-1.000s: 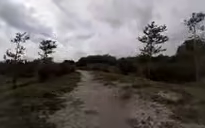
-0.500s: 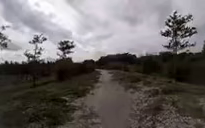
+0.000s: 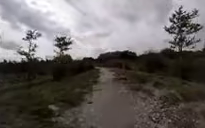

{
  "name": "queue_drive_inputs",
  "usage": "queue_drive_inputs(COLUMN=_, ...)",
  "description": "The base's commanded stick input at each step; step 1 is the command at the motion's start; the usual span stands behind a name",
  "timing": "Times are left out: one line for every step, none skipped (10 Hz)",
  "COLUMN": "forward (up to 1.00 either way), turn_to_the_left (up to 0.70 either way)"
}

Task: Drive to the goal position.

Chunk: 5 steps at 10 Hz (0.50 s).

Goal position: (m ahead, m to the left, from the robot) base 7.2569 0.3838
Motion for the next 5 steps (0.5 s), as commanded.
queue_drive_inputs(forward=0.85, turn_to_the_left=0.00)
queue_drive_inputs(forward=0.85, turn_to_the_left=0.00)
queue_drive_inputs(forward=0.85, turn_to_the_left=0.00)
queue_drive_inputs(forward=0.85, turn_to_the_left=0.00)
queue_drive_inputs(forward=0.85, turn_to_the_left=0.00)
